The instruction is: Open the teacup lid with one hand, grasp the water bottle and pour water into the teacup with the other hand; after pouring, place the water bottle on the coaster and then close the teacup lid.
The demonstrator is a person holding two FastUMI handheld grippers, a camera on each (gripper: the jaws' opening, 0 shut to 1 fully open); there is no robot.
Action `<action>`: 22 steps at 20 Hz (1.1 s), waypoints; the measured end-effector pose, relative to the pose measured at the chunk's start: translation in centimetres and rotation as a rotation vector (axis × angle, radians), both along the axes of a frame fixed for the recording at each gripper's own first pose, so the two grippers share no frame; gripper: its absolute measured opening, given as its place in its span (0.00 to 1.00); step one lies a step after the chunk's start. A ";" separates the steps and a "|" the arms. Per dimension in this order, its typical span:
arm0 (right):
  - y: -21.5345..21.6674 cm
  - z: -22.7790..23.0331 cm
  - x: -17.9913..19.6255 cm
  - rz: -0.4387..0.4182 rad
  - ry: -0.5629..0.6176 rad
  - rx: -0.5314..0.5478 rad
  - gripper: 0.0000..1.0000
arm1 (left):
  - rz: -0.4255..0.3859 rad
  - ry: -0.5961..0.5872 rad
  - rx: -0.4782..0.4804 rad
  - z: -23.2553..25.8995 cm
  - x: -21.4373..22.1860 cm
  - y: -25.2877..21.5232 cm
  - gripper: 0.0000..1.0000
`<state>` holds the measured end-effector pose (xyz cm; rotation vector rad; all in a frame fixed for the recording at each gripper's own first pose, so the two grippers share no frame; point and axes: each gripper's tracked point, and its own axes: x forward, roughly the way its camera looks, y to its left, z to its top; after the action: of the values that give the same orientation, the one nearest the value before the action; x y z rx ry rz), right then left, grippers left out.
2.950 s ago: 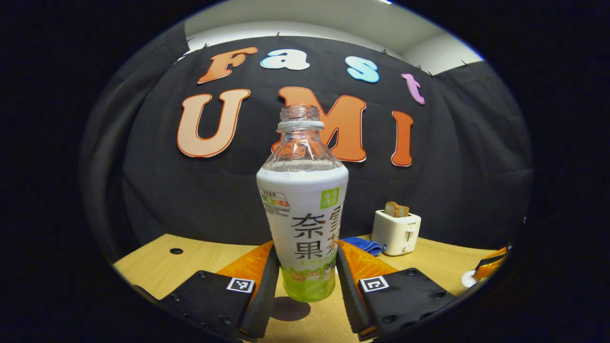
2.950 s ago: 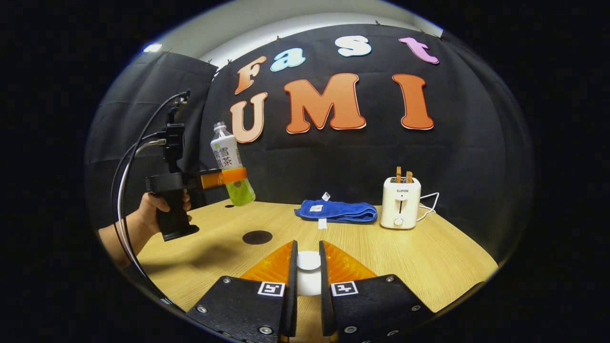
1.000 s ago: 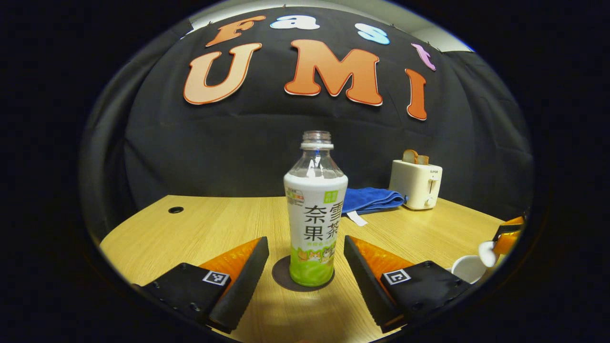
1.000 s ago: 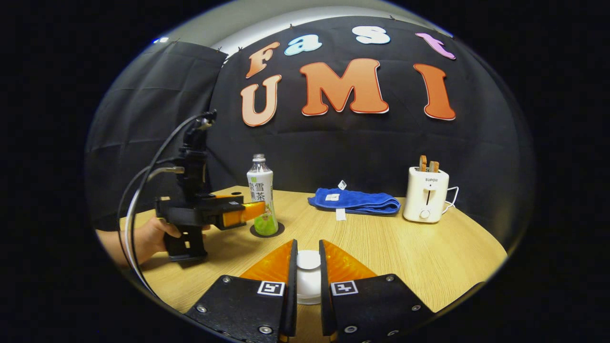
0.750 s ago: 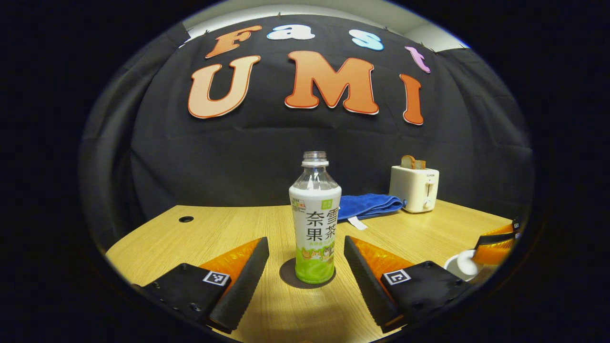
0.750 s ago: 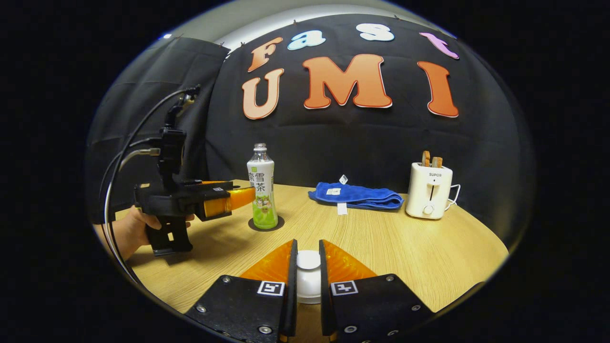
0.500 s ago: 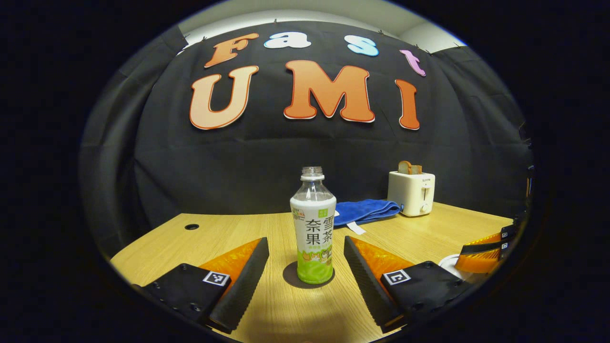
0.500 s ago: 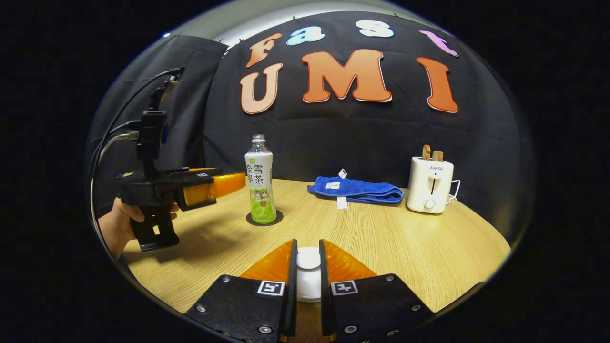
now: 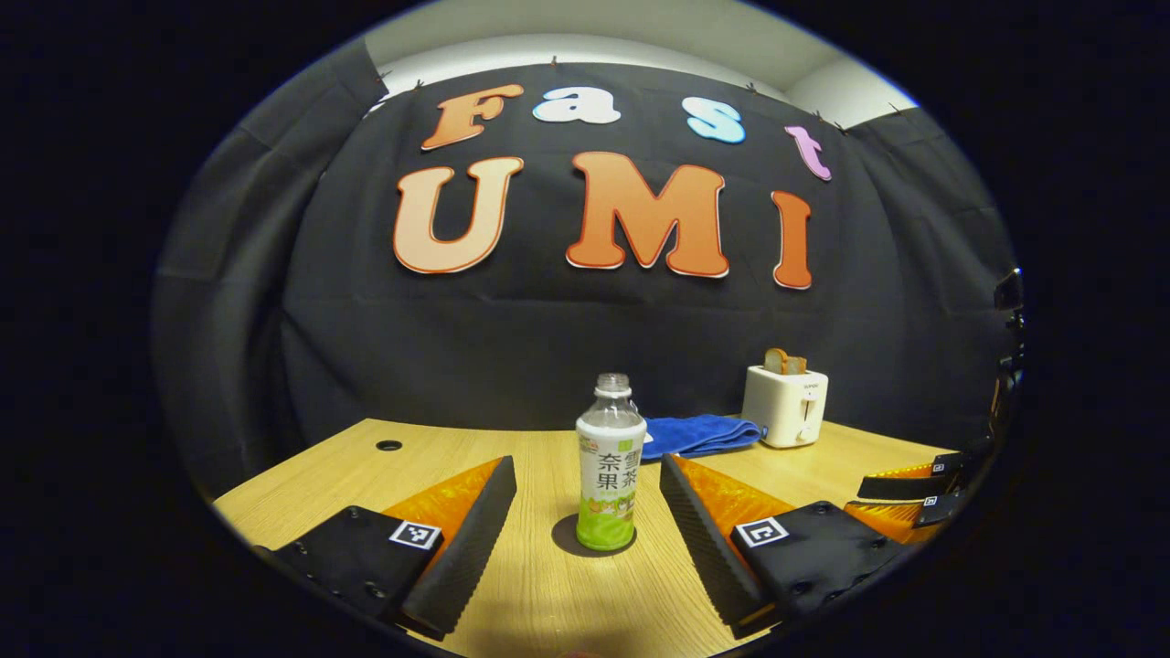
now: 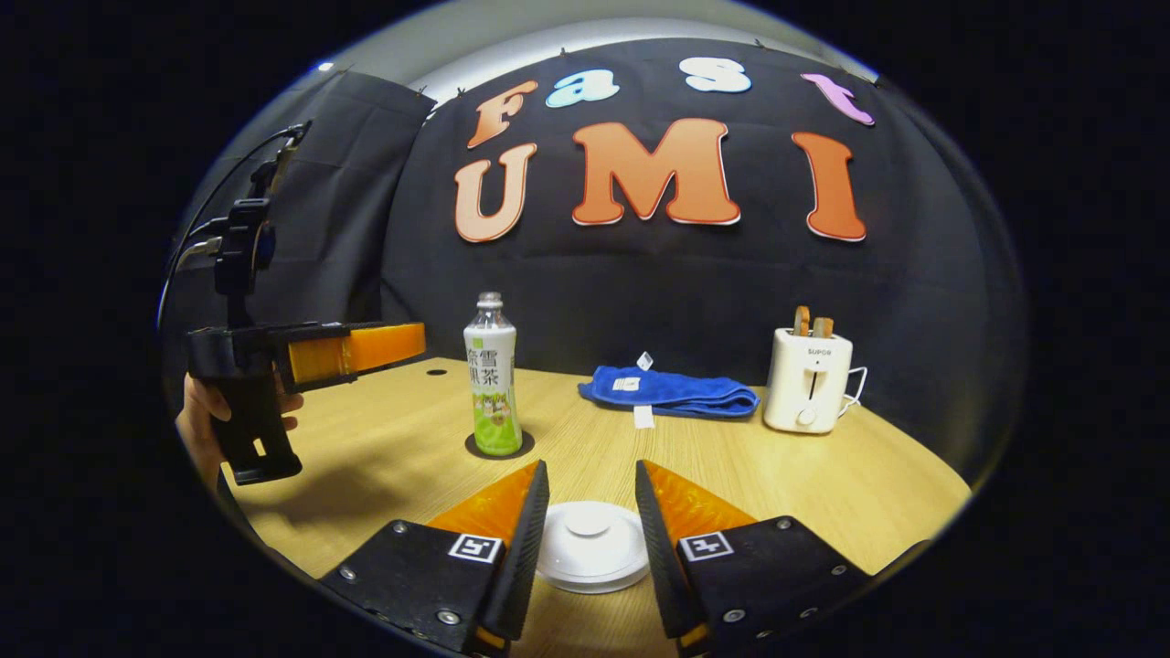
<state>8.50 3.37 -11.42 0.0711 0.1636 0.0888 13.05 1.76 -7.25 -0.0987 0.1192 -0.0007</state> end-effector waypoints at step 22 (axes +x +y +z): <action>-8.4 13.7 -6.3 -0.261 -0.248 -0.086 0.81 | 0.081 -0.204 0.065 11.8 -8.5 2.5 1.00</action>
<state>2.17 -5.04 2.26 -0.0048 -0.0906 -0.1695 4.50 4.29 4.60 -0.0384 -0.0889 0.0737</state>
